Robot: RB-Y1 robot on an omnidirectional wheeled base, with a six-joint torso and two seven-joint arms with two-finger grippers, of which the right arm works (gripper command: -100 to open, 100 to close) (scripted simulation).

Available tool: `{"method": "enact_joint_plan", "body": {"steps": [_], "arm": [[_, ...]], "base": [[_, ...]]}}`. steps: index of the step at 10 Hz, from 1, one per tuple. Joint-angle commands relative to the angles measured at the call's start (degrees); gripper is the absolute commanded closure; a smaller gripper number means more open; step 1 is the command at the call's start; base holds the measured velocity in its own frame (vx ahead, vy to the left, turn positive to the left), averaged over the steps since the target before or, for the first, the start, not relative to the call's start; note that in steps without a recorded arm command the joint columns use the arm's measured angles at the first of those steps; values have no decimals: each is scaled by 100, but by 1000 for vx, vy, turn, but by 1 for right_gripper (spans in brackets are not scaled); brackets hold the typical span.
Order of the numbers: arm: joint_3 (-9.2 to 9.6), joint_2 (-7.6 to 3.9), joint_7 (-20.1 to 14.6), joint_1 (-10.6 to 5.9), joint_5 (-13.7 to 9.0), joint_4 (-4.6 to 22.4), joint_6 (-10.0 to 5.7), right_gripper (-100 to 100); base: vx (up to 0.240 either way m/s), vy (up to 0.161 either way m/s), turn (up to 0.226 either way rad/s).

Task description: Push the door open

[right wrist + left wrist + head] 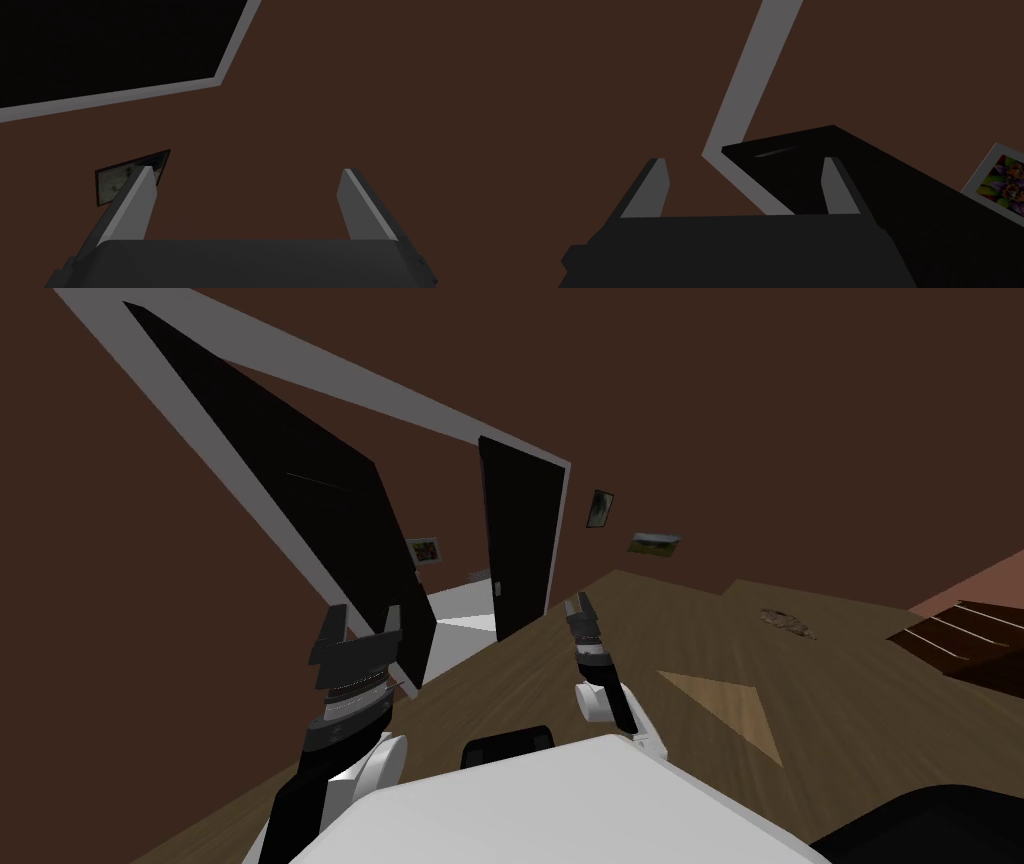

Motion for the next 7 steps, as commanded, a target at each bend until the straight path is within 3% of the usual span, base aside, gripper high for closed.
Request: {"method": "enact_joint_plan", "body": {"steps": [1, 7], "arm": [[15, -44, -6, -83, -2, 227, -42, -100], [86, -181, -25, -470, -6, 1217, -229, -100]], "base": [[100, -19, 40], [96, -6, 52]]}}
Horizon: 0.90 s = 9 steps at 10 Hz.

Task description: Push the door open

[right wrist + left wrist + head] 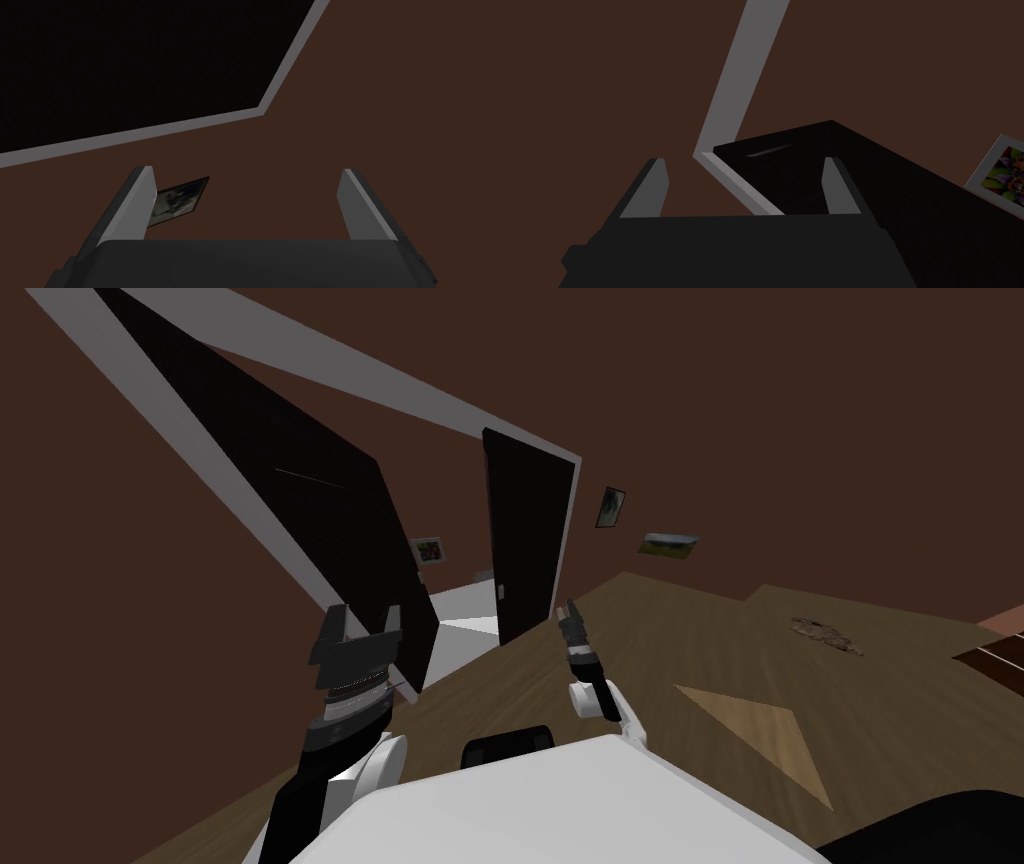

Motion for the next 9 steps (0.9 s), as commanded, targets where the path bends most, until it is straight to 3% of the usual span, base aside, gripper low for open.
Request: {"method": "enact_joint_plan", "body": {"steps": [1, 5, 9], "arm": [[32, -28, -2, -93, 3, 263, -44, -100], [85, -98, -16, -381, 1, 999, -183, -100], [126, -140, -27, -605, -2, 1521, -291, -100]], "base": [[97, -20, 68], [99, -19, 63], [72, -10, 45]]}}
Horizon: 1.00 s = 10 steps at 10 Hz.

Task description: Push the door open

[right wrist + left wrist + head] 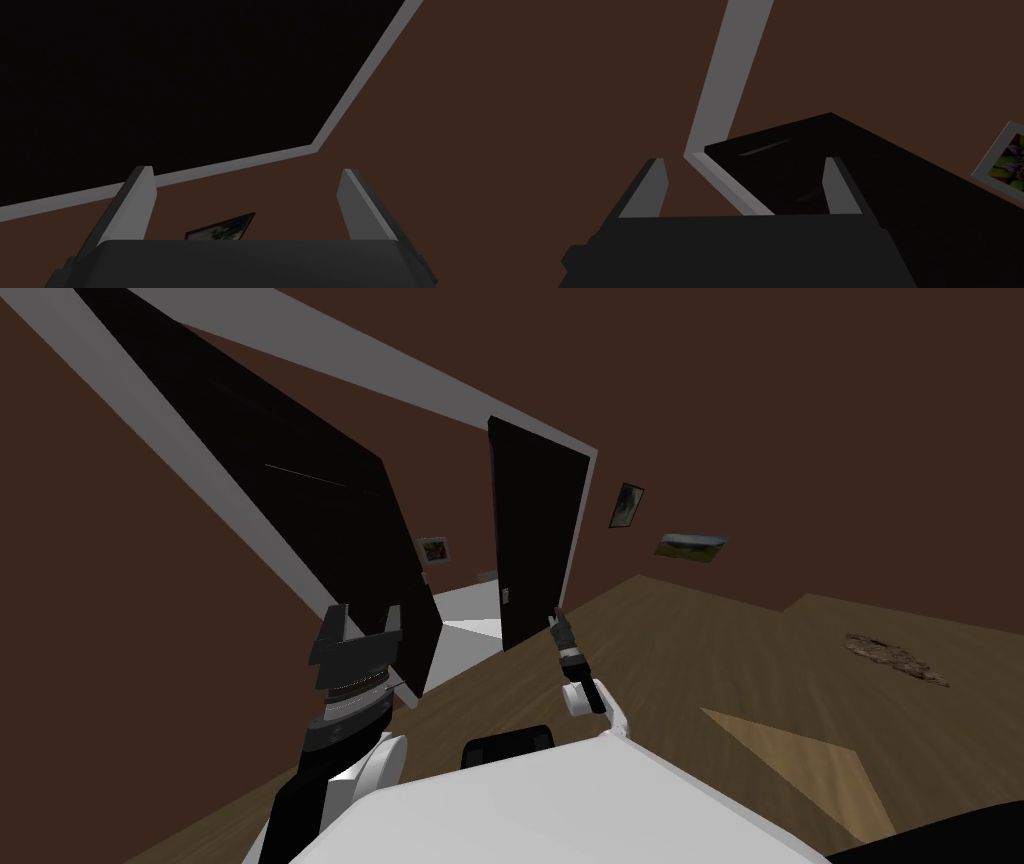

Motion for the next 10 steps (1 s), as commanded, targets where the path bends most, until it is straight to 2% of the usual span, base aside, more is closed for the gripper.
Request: {"method": "enact_joint_plan", "body": {"steps": [1, 2, 6, 7, 8, 10], "arm": [[20, -16, -5, -133, -1, 286, -68, -100], [20, -16, -5, -133, -1, 351, -68, -100], [76, -49, -20, -439, -4, 1115, -215, -100], [90, -54, -24, -515, -5, 1269, -252, -100], [90, -54, -24, -515, -5, 1326, -252, -100], [118, -63, -32, -668, -6, 1664, -326, -100]], "base": [[93, -22, 68], [63, -10, 19], [82, -13, 59], [104, -15, 62], [71, -23, 18], [63, -21, 50]]}}
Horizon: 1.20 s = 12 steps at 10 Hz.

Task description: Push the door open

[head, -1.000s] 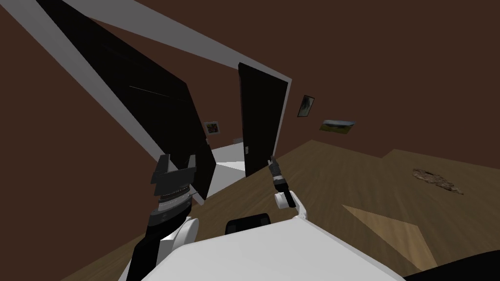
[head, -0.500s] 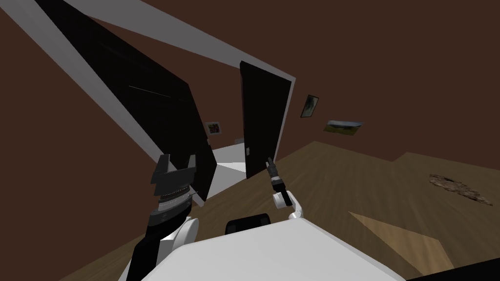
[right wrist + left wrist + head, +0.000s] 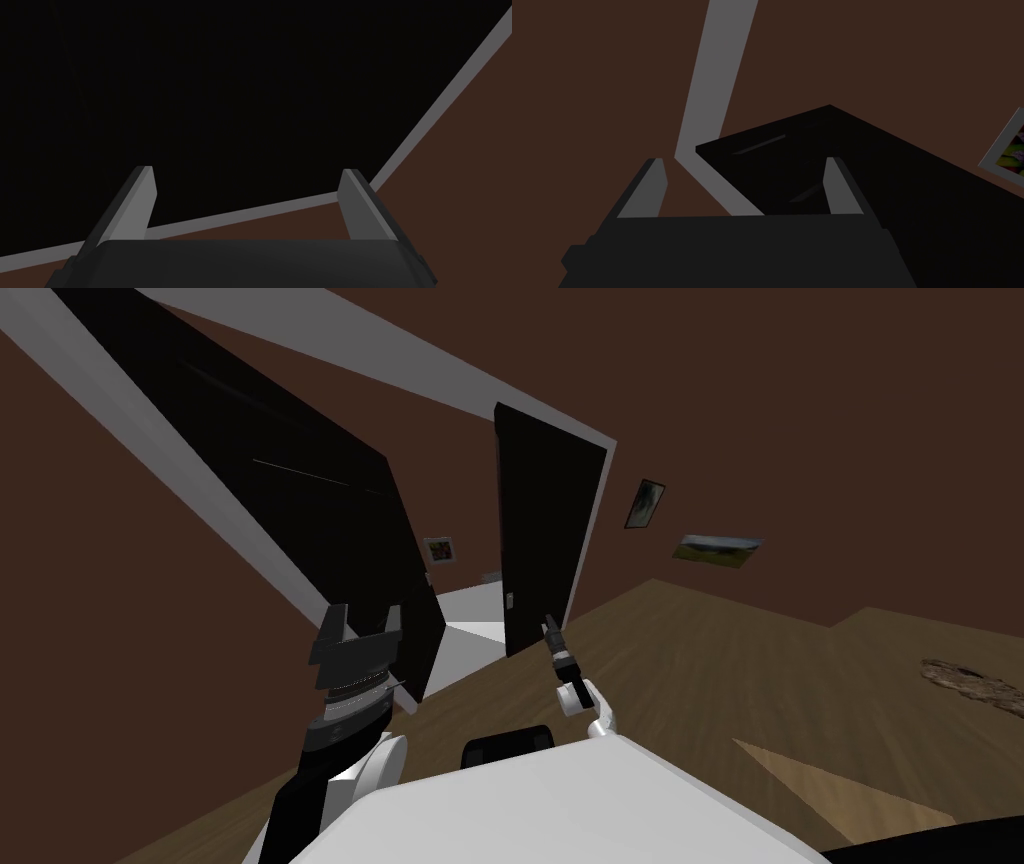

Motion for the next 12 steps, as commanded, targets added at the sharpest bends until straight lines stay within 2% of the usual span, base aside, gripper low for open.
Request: {"method": "enact_joint_plan", "body": {"steps": [1, 7, 8, 11, 12], "arm": [[10, -4, 1, -36, -1, 170, -57, -100], [90, 4, -21, -476, -5, 1257, -269, -100], [90, 4, -21, -476, -5, 1292, -269, -100], [129, 19, -31, -686, -7, 1800, -370, -100], [129, 19, -31, -686, -7, 1826, -370, -100]], "base": [[57, -13, 30], [91, -21, 58], [58, -20, 17], [62, -14, 52], [62, -27, 20]]}}
